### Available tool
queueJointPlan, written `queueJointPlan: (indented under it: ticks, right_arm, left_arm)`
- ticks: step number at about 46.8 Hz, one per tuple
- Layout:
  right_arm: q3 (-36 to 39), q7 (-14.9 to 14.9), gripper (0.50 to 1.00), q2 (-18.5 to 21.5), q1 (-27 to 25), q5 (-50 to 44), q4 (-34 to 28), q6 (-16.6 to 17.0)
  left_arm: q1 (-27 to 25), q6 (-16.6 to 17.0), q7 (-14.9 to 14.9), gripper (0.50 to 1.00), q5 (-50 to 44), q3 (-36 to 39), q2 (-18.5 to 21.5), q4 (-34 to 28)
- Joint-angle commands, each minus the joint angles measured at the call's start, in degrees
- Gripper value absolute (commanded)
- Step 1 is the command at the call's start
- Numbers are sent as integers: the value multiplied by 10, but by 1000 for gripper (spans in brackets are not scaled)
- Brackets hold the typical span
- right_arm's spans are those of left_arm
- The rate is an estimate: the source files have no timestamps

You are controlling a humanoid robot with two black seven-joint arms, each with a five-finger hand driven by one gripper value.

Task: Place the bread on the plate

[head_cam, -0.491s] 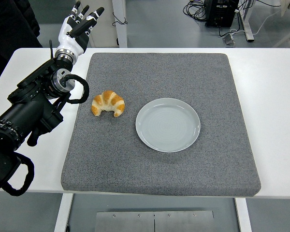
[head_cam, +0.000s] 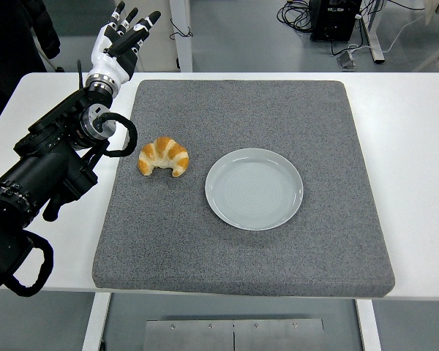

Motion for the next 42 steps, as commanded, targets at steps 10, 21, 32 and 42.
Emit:
queueJointPlan:
  ticks: [10, 21, 32, 42]
  right_arm:
    - [0, 0, 1000, 0, 0, 0, 0, 0]
    - [0, 0, 1000, 0, 0, 0, 0, 0]
    - [0, 0, 1000, 0, 1, 0, 0, 0]
    - [0, 0, 1000, 0, 0, 0, 0, 0]
  left_arm:
    - [-2, 0, 2, 974, 8, 6, 6, 0]
    - [1, 2, 1, 974, 9, 69, 10, -8]
    - [6, 6, 2, 974, 40, 97, 54, -70]
    - [5, 12, 16, 972, 67, 156, 125, -154]
